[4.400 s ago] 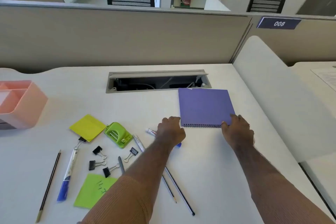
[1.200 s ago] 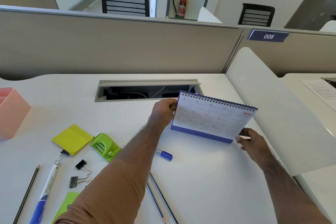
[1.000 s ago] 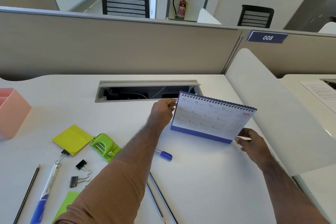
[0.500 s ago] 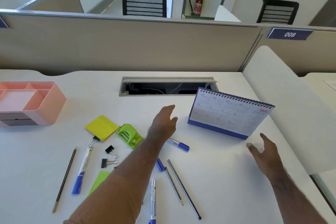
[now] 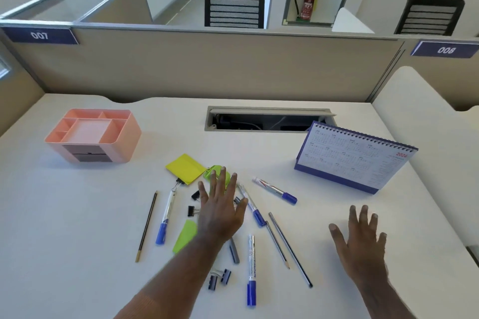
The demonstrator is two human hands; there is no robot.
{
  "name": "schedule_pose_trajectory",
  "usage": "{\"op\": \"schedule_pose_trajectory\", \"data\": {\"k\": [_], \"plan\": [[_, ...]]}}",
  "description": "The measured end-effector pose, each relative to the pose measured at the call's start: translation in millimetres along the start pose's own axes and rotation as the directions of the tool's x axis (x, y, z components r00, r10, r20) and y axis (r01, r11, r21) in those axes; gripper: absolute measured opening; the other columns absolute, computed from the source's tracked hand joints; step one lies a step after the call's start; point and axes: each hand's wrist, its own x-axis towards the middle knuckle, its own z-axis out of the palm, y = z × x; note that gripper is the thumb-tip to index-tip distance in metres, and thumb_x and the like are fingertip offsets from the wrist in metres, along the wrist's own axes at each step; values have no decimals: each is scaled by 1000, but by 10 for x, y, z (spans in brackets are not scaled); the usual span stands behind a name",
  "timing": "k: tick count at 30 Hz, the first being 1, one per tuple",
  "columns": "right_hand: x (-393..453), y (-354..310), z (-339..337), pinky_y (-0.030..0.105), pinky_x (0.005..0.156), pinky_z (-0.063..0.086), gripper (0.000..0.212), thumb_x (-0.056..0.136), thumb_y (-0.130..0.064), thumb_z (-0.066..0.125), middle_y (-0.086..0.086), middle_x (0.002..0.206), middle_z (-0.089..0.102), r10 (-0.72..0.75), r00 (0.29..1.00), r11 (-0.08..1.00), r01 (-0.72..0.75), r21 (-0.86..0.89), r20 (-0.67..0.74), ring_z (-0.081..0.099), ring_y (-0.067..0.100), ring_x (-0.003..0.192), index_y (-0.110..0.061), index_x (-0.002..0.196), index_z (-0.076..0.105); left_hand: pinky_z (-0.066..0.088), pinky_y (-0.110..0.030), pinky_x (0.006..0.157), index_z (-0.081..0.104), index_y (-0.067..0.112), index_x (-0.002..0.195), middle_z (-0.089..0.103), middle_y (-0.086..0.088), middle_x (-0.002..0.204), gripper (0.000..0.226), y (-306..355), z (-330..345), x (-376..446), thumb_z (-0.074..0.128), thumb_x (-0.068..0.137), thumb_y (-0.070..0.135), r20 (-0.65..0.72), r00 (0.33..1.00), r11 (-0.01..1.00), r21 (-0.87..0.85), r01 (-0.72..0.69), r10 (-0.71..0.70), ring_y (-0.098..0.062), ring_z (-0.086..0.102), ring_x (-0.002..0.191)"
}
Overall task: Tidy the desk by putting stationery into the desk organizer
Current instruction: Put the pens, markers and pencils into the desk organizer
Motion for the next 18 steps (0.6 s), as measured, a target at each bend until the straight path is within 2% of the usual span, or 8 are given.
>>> {"op": "schedule_pose_trajectory", "data": {"k": [3,6,8,10,13,16,18], "plan": [[-235,-277,73,54,116,12,79,87,-67,19,6,161,7,-74,996,997,73,23,40,1,26,148,-20,151,17,-17,-55,117,4,28,157,-12,-3,164,72,-218,-5,-244,16,94,62,-16,999,997,71,28,-27,-24,-24,148],[-506,-554,155,52,115,13,77,88,-67,16,5,160,13,-161,985,987,160,20,65,3,25,148,-22,150,20,-12,-59,116,10,27,157,-7,-5,165,71,-421,-13,-493,21,96,61,-9,999,990,133,51,-50,-27,-14,151],[-685,-731,206,51,114,18,74,88,-64,20,4,158,22,-197,977,980,196,20,79,12,26,147,-22,148,27,-11,-59,116,13,26,157,-4,-5,165,71,-533,-25,-643,22,96,61,-2,998,987,147,61,-61,-29,-9,152],[-857,-911,226,49,109,30,68,89,-61,27,2,151,37,-235,969,972,233,33,74,27,25,142,-23,144,36,-10,-59,117,15,25,156,-1,-5,165,72,-623,-47,-795,19,96,63,11,997,988,136,73,-75,-29,-5,152],[-1059,-1171,216,39,86,47,53,87,-56,37,-6,124,58,-295,954,955,292,50,59,52,19,117,-27,129,52,-10,-56,118,10,28,157,-6,-3,166,71,-743,-66,-1004,16,96,64,31,997,989,133,66,-71,-27,-9,152],[-1151,-1394,232,36,69,47,37,85,-51,46,-7,98,63,-321,943,947,321,18,91,59,20,90,-30,112,59,-10,-55,118,5,31,157,-10,0,165,72,-843,-90,-1167,16,95,65,43,997,993,103,57,-62,-23,-12,152],[-1147,-1503,266,35,64,47,31,84,-49,53,-6,90,61,-295,950,955,295,16,104,59,21,83,-29,106,59,-9,-54,119,4,31,157,-11,1,165,72,-890,-113,-1248,16,95,65,52,997,996,79,51,-55,-22,-12,152]]}}
